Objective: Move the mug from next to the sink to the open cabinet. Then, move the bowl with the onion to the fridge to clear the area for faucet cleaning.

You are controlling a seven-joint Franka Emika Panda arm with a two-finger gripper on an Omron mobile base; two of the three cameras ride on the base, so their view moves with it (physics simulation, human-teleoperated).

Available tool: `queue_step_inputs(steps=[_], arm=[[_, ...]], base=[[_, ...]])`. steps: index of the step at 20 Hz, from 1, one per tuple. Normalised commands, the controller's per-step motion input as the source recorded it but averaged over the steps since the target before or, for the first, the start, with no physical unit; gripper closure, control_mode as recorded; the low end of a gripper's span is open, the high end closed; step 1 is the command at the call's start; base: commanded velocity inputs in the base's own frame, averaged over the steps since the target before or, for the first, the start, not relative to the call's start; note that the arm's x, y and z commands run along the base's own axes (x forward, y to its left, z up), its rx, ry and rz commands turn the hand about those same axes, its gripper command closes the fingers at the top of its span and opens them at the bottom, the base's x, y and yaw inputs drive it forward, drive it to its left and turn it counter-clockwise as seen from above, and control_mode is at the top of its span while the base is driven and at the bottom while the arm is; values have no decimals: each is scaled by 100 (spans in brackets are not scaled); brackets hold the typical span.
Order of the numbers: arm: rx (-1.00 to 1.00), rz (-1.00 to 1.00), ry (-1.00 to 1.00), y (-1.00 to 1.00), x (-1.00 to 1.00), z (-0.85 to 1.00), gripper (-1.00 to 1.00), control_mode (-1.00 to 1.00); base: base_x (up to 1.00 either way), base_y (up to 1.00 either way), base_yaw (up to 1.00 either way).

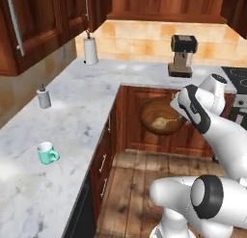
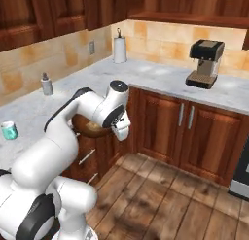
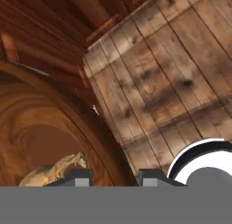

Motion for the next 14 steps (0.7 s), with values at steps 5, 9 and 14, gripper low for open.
queue_step_inputs(steps=[5,9,14], arm=[[0,0,0,0,0,0,100,100],[0,0,0,0,0,0,100,100],[0,0,0,0,0,0,100,100]], base=[[82,-10,-58],[100,0,-22],[52,-1,-41]])
